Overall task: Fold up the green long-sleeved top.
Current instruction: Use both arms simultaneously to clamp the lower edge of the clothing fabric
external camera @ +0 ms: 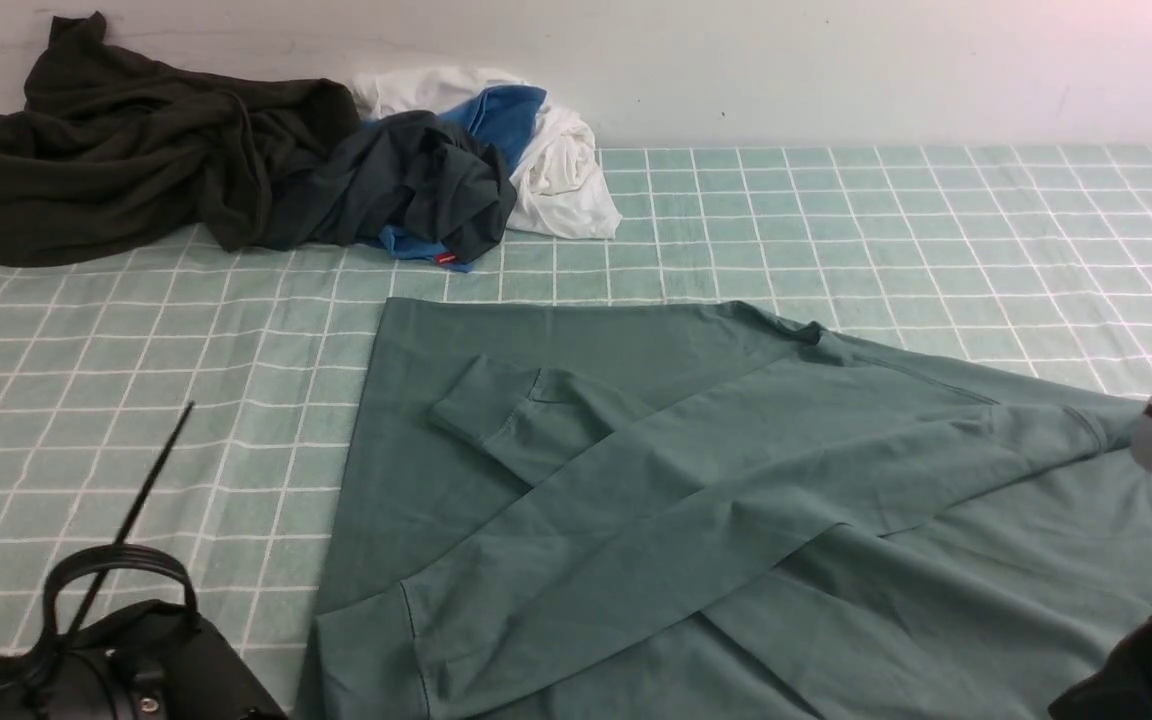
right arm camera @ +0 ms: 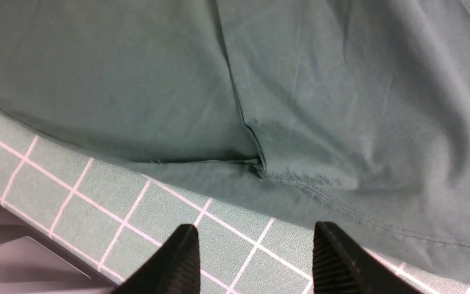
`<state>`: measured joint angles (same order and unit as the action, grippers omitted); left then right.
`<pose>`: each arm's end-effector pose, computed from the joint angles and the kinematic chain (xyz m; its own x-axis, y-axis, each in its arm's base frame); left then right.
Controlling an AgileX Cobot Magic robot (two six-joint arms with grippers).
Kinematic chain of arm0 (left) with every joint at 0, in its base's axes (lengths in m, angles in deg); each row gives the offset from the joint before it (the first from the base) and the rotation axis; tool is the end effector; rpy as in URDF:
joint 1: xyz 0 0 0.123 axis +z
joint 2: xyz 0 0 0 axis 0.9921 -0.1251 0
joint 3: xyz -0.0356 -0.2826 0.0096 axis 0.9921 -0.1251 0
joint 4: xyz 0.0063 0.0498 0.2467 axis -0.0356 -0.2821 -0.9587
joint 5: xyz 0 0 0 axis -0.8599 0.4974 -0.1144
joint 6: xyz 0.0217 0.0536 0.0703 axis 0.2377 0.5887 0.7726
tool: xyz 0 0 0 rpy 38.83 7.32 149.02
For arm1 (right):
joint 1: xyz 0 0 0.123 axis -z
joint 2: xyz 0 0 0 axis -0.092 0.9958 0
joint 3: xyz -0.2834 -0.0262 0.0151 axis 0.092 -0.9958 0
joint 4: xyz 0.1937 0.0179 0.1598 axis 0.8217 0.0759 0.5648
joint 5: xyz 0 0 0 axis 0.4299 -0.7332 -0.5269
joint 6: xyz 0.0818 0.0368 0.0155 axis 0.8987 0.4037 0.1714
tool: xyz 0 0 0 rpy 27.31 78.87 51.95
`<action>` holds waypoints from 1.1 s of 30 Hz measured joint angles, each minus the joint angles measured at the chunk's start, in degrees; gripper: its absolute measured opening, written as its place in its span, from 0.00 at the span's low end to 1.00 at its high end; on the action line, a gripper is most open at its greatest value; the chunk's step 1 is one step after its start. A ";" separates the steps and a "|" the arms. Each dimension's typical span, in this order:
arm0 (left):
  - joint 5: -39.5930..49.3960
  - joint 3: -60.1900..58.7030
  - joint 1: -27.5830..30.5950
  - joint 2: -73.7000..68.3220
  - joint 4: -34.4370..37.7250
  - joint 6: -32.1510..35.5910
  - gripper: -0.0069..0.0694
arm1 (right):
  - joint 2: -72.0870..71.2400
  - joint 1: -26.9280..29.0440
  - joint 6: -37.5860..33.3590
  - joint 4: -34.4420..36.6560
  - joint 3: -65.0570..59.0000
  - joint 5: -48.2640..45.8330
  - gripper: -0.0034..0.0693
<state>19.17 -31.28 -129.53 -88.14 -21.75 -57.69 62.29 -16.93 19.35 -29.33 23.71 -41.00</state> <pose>0.1302 -0.1416 0.1521 -0.2353 0.9715 -0.0291 0.9719 0.2351 -0.0105 0.1386 0.0733 0.2990 -0.8593 -0.4329 -0.2723 -0.4811 0.8648 0.1435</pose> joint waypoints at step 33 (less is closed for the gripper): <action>23.36 2.48 8.18 13.55 -9.09 -13.98 0.10 | 0.00 -8.44 -21.11 -0.15 -6.57 0.05 0.54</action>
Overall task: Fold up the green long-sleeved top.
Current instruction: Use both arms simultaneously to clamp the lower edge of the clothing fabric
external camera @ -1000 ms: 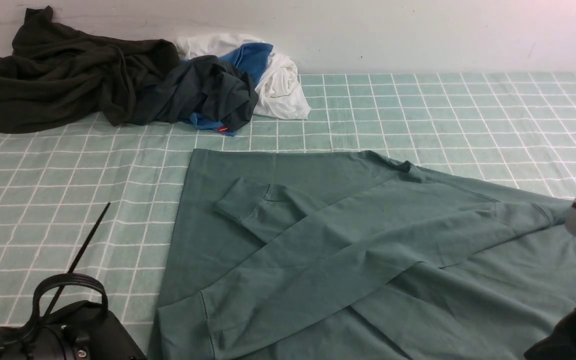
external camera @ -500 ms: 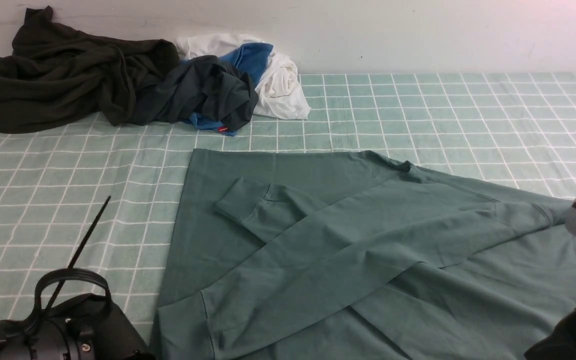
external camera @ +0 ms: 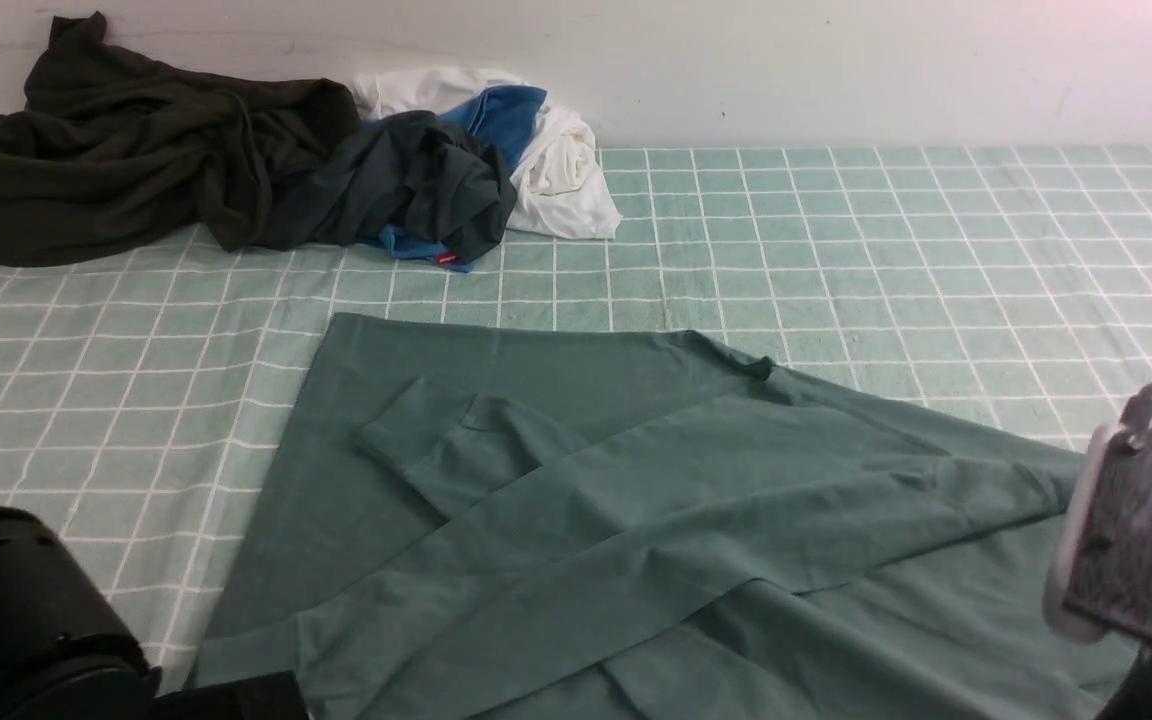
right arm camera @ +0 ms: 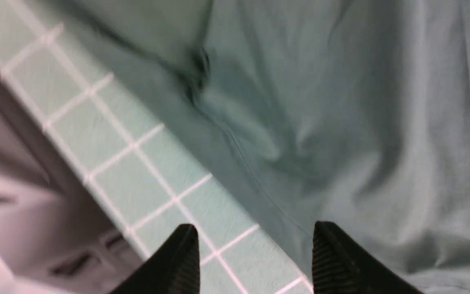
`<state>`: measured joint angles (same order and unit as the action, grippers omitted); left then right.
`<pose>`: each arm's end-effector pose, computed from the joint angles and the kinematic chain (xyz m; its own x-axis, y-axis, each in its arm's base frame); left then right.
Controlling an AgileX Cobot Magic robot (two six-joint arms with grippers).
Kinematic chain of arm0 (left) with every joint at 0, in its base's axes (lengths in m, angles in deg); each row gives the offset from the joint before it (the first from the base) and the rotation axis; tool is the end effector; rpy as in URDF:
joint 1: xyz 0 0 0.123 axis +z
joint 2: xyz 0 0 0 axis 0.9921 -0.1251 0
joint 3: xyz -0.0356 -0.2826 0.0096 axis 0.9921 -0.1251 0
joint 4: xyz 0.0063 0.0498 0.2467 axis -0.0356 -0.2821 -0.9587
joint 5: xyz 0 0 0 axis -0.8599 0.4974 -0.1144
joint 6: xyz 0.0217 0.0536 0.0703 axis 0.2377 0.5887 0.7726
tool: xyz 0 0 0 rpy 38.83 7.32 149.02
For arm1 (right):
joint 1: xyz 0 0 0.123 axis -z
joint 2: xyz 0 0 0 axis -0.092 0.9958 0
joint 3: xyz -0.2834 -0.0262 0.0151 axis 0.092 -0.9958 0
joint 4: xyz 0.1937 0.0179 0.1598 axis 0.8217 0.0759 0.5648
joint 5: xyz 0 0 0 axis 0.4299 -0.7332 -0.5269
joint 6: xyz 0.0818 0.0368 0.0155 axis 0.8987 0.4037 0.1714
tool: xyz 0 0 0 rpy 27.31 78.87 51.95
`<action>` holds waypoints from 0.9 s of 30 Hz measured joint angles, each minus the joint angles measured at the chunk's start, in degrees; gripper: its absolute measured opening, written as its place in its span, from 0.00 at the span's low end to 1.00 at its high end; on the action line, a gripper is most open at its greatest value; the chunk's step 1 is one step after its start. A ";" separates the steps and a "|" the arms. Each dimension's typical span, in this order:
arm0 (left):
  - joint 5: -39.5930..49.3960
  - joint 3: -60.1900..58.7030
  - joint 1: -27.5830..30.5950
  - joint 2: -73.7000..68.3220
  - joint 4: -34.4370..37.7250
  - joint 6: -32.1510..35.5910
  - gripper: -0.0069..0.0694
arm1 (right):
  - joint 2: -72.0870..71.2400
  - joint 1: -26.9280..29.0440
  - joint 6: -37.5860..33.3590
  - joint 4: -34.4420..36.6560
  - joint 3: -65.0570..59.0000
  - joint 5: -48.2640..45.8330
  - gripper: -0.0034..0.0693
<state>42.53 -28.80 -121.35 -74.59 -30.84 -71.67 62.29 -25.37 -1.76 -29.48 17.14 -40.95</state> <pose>0.1255 -0.0869 0.2042 -0.5159 0.8456 0.1373 0.8566 0.5113 0.0699 0.1168 0.0869 0.2680 -0.5412 -0.8153 -0.2058 -0.8399 0.5360 0.0851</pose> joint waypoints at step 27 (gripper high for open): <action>-6.20 -0.65 0.24 2.56 4.25 0.29 0.10 | 17.31 -1.40 -12.47 -18.57 -16.27 27.64 0.59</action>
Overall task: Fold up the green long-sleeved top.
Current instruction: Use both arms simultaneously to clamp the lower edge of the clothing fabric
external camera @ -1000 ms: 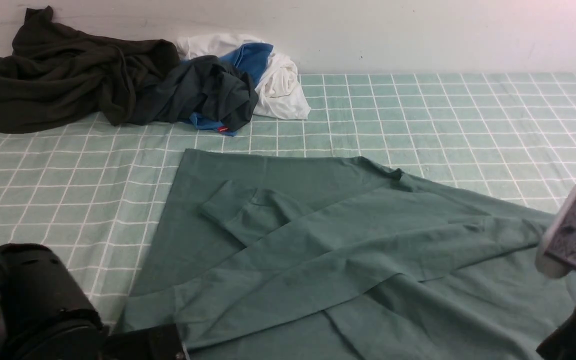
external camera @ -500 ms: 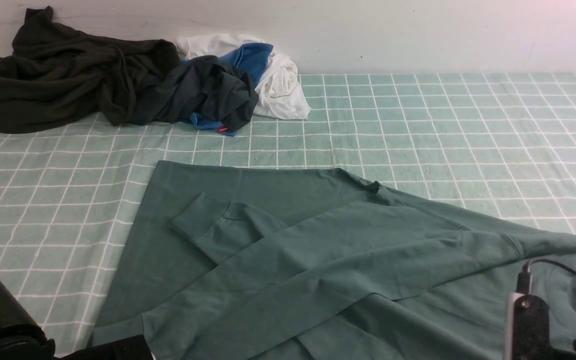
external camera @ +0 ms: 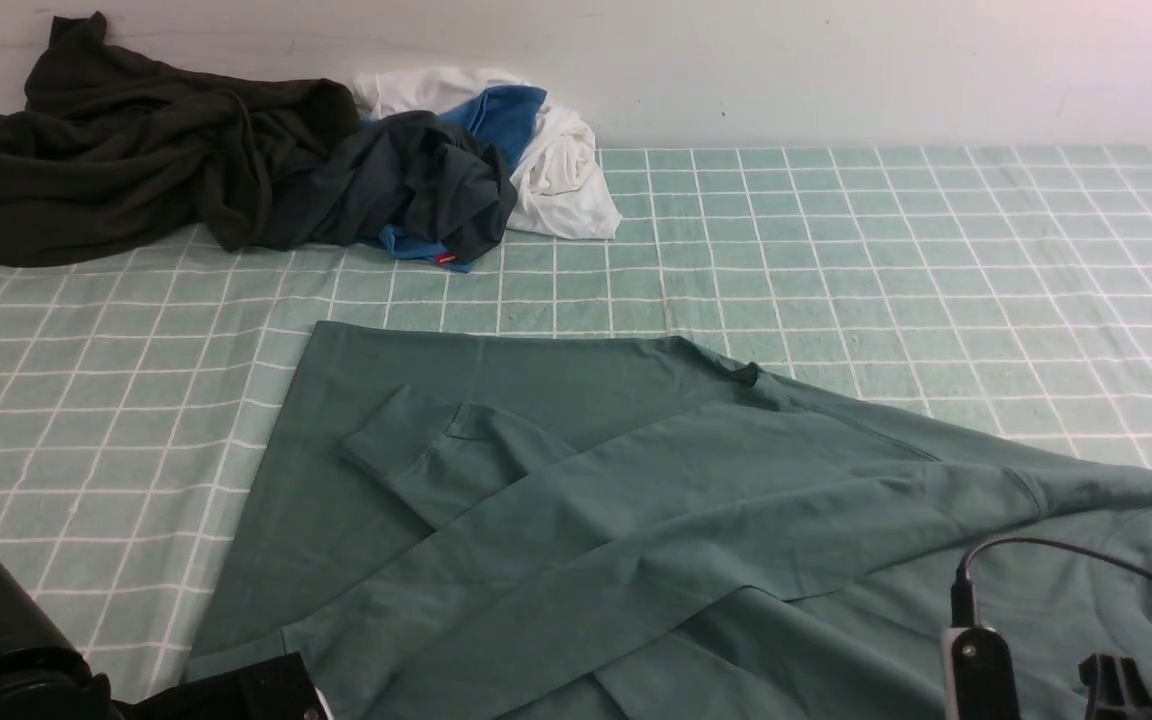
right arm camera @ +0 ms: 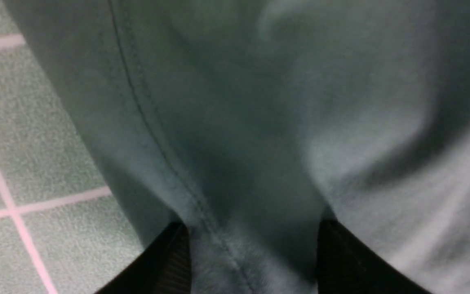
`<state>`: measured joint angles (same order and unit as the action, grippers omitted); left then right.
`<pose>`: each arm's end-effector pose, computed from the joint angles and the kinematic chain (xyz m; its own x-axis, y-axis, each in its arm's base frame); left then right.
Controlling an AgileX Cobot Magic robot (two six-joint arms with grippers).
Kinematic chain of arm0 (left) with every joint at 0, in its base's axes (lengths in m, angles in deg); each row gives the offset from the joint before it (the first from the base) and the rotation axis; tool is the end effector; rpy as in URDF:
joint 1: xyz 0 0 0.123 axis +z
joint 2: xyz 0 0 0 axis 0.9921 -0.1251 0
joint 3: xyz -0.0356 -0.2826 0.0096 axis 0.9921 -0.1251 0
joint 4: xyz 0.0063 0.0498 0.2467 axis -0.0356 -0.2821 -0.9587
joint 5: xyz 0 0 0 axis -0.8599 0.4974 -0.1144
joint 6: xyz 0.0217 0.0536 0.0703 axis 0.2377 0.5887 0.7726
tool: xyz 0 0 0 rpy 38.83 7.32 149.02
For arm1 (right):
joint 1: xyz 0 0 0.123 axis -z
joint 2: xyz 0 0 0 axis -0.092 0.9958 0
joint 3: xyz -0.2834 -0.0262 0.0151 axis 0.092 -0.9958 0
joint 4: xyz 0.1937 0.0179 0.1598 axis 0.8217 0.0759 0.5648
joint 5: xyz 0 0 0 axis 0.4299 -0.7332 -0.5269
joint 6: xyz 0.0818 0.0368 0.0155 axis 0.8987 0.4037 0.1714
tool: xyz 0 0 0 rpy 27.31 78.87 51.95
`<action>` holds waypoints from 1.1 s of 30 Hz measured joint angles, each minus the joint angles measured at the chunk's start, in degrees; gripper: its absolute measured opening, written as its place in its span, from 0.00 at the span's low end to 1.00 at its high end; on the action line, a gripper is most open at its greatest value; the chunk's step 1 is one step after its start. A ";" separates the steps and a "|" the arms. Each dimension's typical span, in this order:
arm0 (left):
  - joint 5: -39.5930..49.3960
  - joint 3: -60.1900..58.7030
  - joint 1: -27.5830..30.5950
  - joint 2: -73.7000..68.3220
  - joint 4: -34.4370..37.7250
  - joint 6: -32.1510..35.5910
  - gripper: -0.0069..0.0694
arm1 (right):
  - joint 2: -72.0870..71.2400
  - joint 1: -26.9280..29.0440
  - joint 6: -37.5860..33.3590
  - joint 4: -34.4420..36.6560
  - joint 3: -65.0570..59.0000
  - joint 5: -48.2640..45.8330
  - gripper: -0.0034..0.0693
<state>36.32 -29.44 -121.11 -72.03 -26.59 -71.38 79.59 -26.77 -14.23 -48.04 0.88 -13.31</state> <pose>0.1249 -0.0937 0.2078 -0.5425 0.8398 -0.0185 0.8383 0.5427 0.0520 0.1424 0.0784 0.1557 -0.1855 -0.9817 0.0420 -0.9783 0.1805 -0.1015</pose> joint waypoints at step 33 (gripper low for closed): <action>0.47 3.72 0.00 0.00 -2.17 -0.13 0.10 | -7.24 0.93 4.08 -2.21 12.57 -13.26 0.05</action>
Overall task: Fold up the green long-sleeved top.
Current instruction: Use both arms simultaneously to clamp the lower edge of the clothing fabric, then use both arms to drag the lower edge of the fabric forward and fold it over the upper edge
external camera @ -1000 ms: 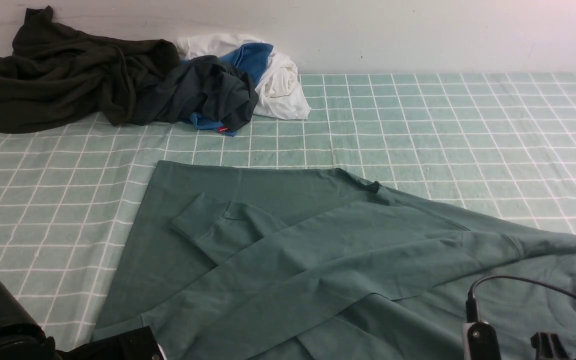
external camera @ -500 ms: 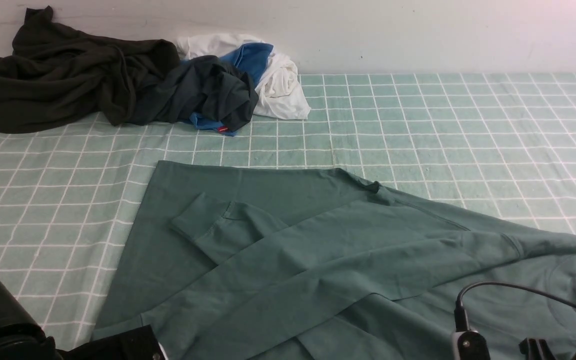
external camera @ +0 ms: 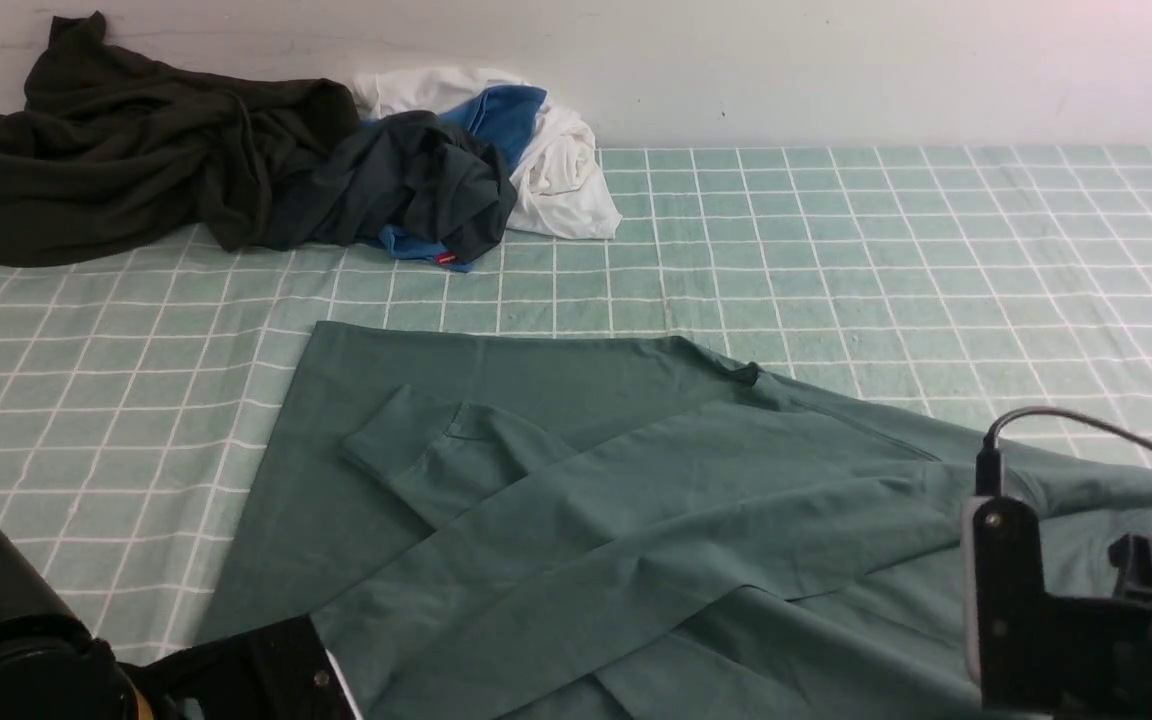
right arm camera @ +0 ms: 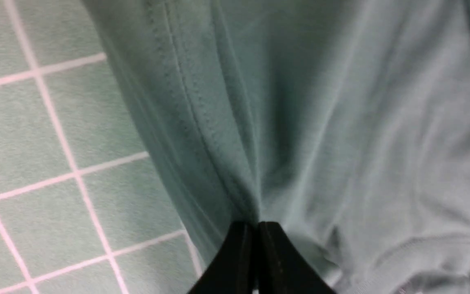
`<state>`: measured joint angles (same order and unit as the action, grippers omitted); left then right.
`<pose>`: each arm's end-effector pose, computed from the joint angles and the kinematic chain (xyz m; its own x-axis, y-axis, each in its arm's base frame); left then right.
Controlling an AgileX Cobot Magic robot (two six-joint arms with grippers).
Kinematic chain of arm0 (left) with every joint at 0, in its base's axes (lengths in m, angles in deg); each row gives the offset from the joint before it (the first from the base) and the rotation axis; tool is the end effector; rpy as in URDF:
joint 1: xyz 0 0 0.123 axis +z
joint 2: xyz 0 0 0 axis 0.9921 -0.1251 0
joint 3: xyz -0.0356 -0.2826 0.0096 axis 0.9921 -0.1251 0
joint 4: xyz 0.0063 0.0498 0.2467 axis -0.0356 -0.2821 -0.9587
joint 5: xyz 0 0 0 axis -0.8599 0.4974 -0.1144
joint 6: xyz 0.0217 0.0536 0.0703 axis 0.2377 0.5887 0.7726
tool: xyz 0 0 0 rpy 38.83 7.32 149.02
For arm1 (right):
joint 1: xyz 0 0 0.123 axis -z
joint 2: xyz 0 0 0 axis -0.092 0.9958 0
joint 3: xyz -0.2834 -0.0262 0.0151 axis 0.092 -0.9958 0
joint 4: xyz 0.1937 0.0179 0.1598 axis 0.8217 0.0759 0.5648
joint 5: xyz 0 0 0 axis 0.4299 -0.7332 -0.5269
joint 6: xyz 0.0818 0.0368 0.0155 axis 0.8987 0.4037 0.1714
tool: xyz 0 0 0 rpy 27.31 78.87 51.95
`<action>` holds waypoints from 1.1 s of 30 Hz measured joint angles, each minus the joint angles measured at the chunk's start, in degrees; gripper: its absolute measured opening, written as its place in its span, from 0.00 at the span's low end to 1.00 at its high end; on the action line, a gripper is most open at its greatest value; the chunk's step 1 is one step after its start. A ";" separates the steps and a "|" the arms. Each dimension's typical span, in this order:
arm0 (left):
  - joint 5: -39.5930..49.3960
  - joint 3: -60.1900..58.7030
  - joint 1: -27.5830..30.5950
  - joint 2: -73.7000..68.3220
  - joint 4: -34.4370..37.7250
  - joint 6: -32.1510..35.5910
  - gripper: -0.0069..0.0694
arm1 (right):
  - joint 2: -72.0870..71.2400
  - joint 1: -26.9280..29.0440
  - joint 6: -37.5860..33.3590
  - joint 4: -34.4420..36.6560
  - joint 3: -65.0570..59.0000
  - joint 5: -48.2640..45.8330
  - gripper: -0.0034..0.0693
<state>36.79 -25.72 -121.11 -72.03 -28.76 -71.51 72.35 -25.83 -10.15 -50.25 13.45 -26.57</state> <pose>0.1355 -0.0983 0.2235 -0.5282 0.8469 -0.0608 0.8407 0.5317 0.1027 0.1613 0.0810 0.2260 -0.2810 -0.9596 -0.0153 -0.9349 0.2773 -0.2214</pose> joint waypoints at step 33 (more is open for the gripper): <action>-6.39 57.82 26.91 -47.16 -6.30 2.56 0.11 | 39.91 20.95 -2.14 2.34 44.21 12.69 0.05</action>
<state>30.40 32.10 -94.21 -119.20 -35.06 -68.96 112.27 -4.88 -12.28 -47.91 57.66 -13.88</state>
